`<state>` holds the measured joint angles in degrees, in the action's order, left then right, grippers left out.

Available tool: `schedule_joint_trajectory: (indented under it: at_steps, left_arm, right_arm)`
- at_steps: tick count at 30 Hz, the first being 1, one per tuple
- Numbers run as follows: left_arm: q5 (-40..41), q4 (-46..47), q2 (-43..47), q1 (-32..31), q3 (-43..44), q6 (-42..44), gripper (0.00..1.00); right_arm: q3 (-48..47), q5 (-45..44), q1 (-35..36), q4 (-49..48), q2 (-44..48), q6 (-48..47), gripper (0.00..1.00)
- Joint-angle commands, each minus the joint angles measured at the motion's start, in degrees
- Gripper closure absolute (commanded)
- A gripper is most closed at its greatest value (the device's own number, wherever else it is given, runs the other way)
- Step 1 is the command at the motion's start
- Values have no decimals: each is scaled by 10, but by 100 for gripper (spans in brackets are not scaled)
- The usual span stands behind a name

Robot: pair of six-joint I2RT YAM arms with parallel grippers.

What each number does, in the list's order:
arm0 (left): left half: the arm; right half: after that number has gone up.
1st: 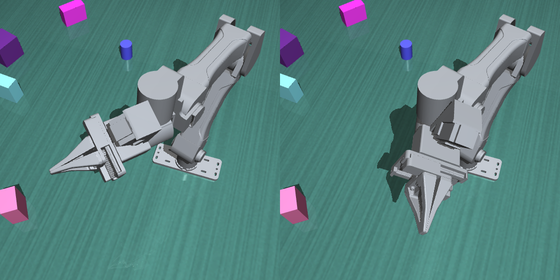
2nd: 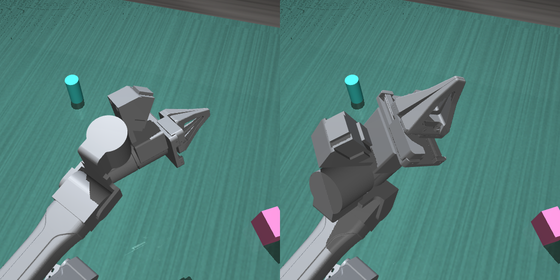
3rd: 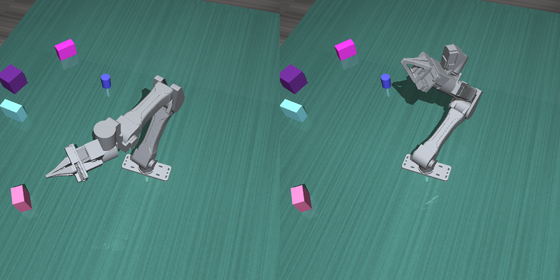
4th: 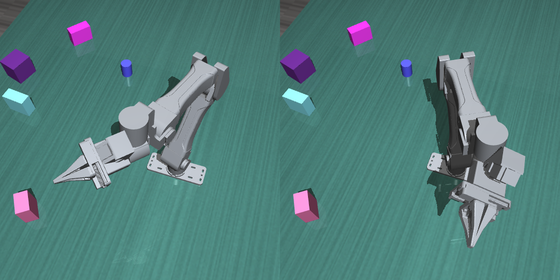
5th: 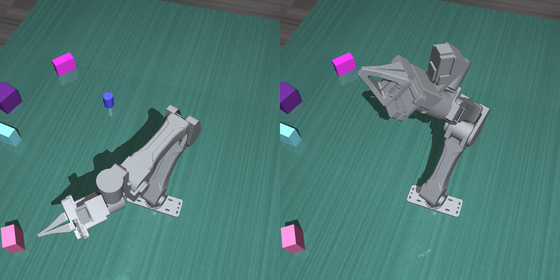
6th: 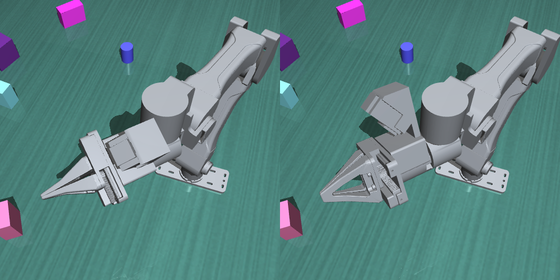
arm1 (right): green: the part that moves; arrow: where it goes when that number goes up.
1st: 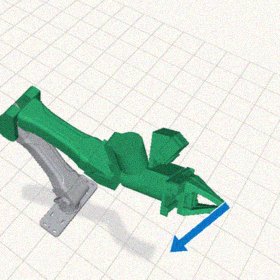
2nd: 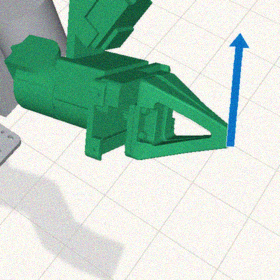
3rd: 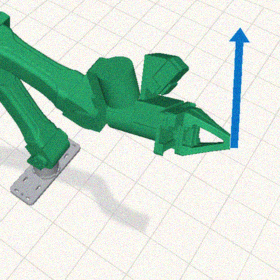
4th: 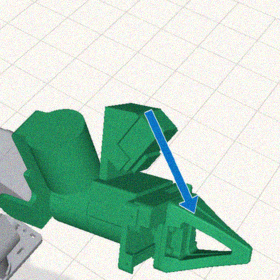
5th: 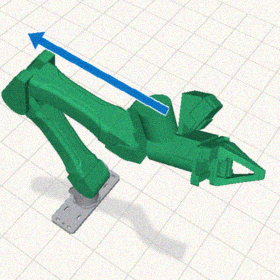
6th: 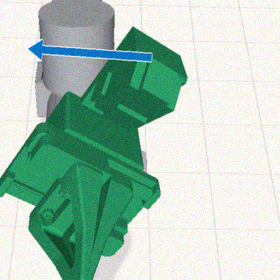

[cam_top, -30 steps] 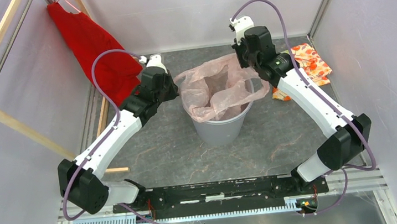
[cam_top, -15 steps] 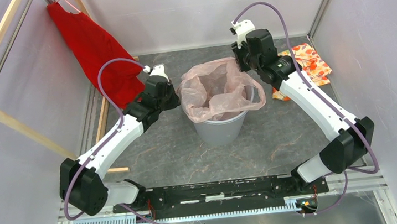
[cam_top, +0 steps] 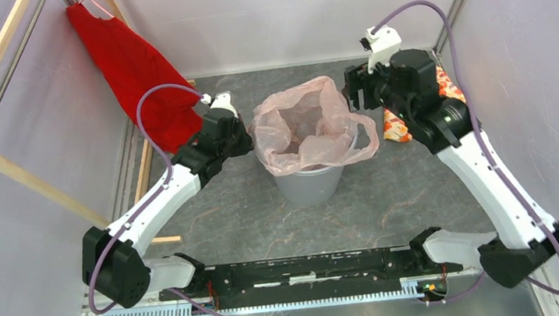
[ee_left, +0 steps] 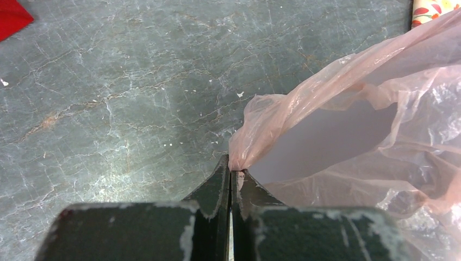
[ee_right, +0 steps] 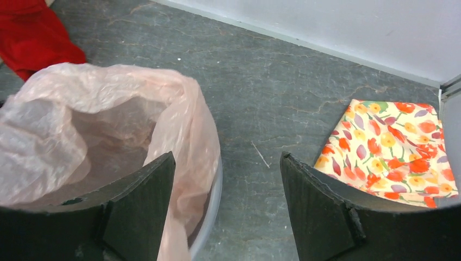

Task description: Put the trash bags into the trash bin

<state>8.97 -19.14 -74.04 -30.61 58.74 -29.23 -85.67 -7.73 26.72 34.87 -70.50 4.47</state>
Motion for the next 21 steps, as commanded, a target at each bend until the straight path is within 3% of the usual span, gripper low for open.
schedule_joint_trajectory:
  at_steps: [1,13,17,21]
  left_arm:
    - [-1,21,20,1,-2,-9,98]
    - [2,14,28,1,3,-4,98]
    - [1,15,28,1,4,-5,98]
    - [0,15,27,1,5,-4,98]
  right_arm:
    - [28,36,0,37,57,18,22]
    - [89,104,2,102,159,40,25]
    - [113,97,2,101,168,45,41]
    - [133,20,2,101,166,51,71]
